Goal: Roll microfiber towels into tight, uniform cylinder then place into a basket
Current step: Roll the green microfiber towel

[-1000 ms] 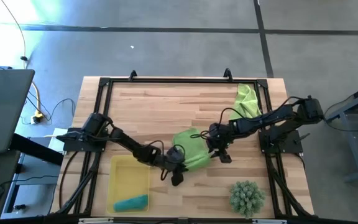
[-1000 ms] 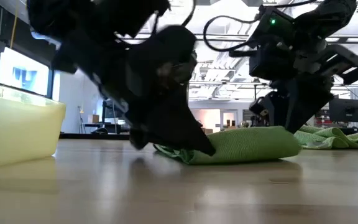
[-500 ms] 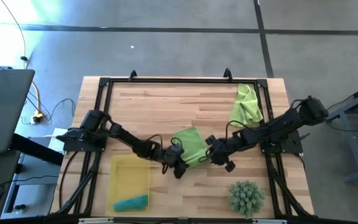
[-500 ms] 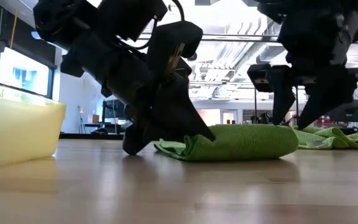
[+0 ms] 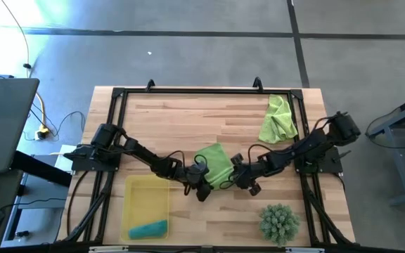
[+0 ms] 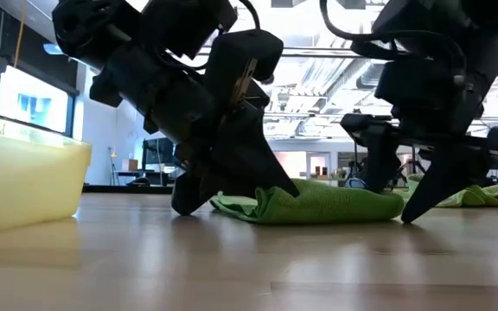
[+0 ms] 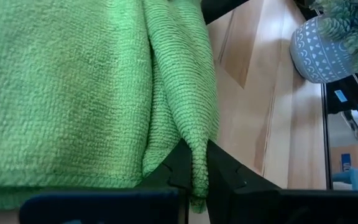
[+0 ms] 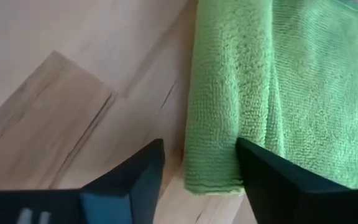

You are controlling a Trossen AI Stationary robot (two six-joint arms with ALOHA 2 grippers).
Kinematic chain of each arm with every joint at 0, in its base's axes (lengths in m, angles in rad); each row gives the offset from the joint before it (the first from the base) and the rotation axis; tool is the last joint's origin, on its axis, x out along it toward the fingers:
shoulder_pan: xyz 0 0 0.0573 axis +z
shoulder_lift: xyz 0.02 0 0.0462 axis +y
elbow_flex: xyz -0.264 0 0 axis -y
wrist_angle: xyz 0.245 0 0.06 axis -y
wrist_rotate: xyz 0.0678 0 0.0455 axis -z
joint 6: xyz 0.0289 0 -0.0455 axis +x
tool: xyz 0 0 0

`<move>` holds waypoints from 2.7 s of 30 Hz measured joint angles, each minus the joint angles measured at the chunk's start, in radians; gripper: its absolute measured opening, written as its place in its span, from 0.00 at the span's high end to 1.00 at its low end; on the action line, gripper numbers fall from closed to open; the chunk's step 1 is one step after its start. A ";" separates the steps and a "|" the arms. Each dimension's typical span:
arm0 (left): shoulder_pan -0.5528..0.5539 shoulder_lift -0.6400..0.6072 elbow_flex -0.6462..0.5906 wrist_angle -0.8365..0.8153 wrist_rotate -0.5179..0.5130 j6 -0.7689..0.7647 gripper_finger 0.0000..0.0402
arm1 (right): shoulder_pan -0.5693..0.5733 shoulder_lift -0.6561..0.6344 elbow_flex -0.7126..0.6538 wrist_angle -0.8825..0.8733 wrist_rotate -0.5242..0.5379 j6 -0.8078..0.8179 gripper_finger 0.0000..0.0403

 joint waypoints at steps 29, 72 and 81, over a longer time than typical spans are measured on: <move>-0.004 -0.187 -0.005 -0.241 -0.061 0.605 0.71 | -0.142 0.017 -0.002 -0.014 -0.384 0.401 0.98; -0.082 -0.048 0.049 -0.184 -0.296 0.677 0.67 | -0.290 0.019 -0.005 0.090 -0.569 0.546 0.97; -0.078 -0.008 0.053 -0.179 -0.241 0.523 0.78 | -0.290 0.016 -0.004 0.106 -0.550 0.380 0.75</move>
